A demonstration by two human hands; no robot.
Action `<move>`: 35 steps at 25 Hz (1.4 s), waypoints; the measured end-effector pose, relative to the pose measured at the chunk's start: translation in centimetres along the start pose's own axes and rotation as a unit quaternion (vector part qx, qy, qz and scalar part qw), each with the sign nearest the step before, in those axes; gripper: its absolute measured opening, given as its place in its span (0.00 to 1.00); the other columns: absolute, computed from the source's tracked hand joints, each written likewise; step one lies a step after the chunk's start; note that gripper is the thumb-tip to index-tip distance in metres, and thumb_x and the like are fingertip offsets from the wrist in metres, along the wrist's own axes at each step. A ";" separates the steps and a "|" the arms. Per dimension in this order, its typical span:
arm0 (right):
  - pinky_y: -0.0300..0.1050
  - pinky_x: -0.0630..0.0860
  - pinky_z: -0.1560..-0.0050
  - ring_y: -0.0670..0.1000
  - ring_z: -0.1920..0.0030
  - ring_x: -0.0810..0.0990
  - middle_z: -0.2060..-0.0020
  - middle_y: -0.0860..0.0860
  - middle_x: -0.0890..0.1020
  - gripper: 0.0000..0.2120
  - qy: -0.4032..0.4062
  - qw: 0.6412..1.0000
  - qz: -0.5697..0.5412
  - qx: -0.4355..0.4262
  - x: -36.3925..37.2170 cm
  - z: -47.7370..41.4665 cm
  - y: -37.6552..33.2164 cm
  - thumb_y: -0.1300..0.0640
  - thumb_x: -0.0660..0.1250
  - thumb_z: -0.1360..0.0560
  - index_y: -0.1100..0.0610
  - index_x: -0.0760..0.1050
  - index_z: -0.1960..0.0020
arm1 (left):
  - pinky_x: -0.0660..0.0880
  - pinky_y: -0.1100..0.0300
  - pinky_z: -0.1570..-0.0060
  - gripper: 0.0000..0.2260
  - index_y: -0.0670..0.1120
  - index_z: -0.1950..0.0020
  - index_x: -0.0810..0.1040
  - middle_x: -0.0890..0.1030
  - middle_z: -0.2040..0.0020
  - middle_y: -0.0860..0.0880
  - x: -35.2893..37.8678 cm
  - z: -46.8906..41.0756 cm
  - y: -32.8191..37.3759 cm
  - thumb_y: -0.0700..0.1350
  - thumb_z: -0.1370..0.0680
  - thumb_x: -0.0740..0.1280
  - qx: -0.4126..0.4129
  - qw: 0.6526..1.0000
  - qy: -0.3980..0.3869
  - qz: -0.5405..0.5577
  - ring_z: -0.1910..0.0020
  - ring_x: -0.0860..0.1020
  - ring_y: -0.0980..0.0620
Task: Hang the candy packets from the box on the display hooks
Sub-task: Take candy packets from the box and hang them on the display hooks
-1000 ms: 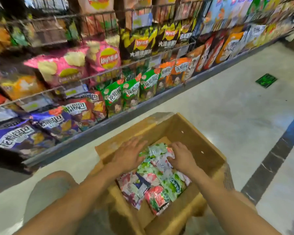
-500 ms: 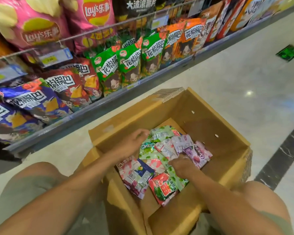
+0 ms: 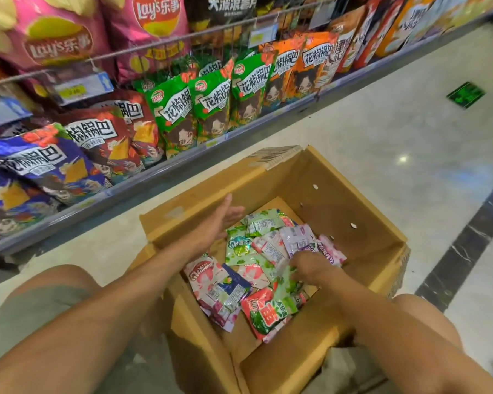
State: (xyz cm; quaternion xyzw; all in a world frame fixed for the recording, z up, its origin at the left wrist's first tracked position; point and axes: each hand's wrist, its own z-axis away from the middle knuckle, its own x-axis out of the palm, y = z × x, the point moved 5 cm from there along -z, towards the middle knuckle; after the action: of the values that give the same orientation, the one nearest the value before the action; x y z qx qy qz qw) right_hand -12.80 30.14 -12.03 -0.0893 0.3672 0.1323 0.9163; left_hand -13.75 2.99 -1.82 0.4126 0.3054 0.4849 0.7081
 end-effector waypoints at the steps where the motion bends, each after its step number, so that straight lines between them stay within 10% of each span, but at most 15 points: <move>1: 0.47 0.71 0.46 0.56 0.41 0.79 0.42 0.55 0.81 0.15 0.006 0.998 -0.063 -0.009 -0.7 0.2 0.2 0.49 0.68 0.19 0.58 0.79 0.38 | 0.62 0.47 0.22 0.39 0.51 0.21 0.68 0.68 0.21 0.51 0.0 -0.2 -0.3 0.73 0.20 0.41 -0.005 1.000 -0.005 0.002 0.20 0.65 0.51; 6: 0.46 0.63 0.62 0.48 0.66 0.66 0.67 0.52 0.67 0.17 0.090 0.934 -0.345 -0.037 -4.5 1.9 -0.6 0.51 0.66 0.16 0.56 0.67 0.60 | 0.57 0.48 0.19 0.48 0.48 0.17 0.62 0.63 0.18 0.52 0.5 -0.2 -1.1 0.79 0.25 0.42 -0.036 0.998 -0.051 0.021 0.18 0.60 0.51; 12: 0.51 0.83 0.48 0.56 0.43 0.86 0.42 0.57 0.86 0.16 0.035 0.753 -0.651 -0.083 -6.3 3.9 -4.2 0.51 0.62 0.15 0.61 0.78 0.35 | 0.65 0.47 0.22 0.34 0.46 0.23 0.67 0.71 0.24 0.47 3.0 0.8 -0.6 0.67 0.20 0.62 -0.089 0.984 -0.154 -0.025 0.22 0.68 0.44; 16: 0.67 0.77 0.34 0.64 0.36 0.82 0.39 0.60 0.84 0.20 0.031 0.718 -0.692 -0.064 -5.6 3.3 -4.8 0.50 0.65 0.16 0.63 0.74 0.31 | 0.80 0.65 0.53 0.14 0.45 0.33 0.75 0.84 0.46 0.52 3.7 0.1 -1.0 0.44 0.18 0.70 -0.109 0.986 -0.125 -0.027 0.55 0.84 0.60; 22: 0.60 0.84 0.44 0.58 0.46 0.83 0.45 0.60 0.85 0.23 0.047 0.689 -0.723 -0.001 -4.9 2.8 -5.1 0.44 0.60 0.15 0.63 0.76 0.35 | 0.80 0.59 0.59 0.10 0.46 0.38 0.78 0.88 0.46 0.49 2.0 -1.2 -2.4 0.43 0.19 0.71 -0.106 0.988 -0.067 -0.087 0.54 0.85 0.50; 25: 0.55 0.84 0.51 0.56 0.51 0.84 0.50 0.55 0.84 0.19 0.026 0.786 -0.614 0.071 -2.0 2.1 -5.1 0.44 0.56 0.13 0.57 0.78 0.46 | 0.84 0.53 0.51 0.10 0.45 0.38 0.79 0.87 0.43 0.47 0.8 -1.5 -2.6 0.40 0.19 0.71 -0.097 0.992 -0.016 -0.084 0.49 0.86 0.49; 28: 0.55 0.70 0.26 0.59 0.27 0.73 0.25 0.56 0.73 0.17 -0.072 0.966 -0.245 0.024 2.9 0.8 -5.5 0.55 0.58 0.14 0.53 0.74 0.28 | 0.81 0.44 0.39 0.13 0.43 0.36 0.79 0.86 0.40 0.45 -0.5 -1.9 -3.5 0.36 0.20 0.72 -0.100 0.992 0.037 -0.067 0.44 0.85 0.46; 31: 0.55 0.59 0.21 0.56 0.18 0.57 0.17 0.51 0.58 0.28 -0.130 0.991 -0.022 -0.033 4.6 1.0 -6.7 0.60 0.56 0.15 0.50 0.57 0.17 | 0.80 0.42 0.38 0.13 0.45 0.37 0.79 0.86 0.41 0.45 -1.0 -1.9 -3.5 0.36 0.20 0.72 -0.102 0.992 0.058 -0.043 0.44 0.86 0.46; 35: 0.60 0.64 0.24 0.60 0.23 0.63 0.21 0.55 0.63 0.28 -0.130 0.978 0.143 -0.074 5.1 1.0 -7.5 0.50 0.59 0.15 0.49 0.57 0.17 | 0.80 0.45 0.37 0.13 0.46 0.36 0.79 0.86 0.40 0.47 -1.2 -1.9 -2.9 0.38 0.20 0.72 -0.097 0.992 0.064 -0.051 0.44 0.86 0.47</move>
State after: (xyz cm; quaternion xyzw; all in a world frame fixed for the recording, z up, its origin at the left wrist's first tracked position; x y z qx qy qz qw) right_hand -6.32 24.18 -14.39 -0.0851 0.2433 0.2992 0.9187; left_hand -14.47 1.91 -5.19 0.2942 0.3226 0.5007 0.7474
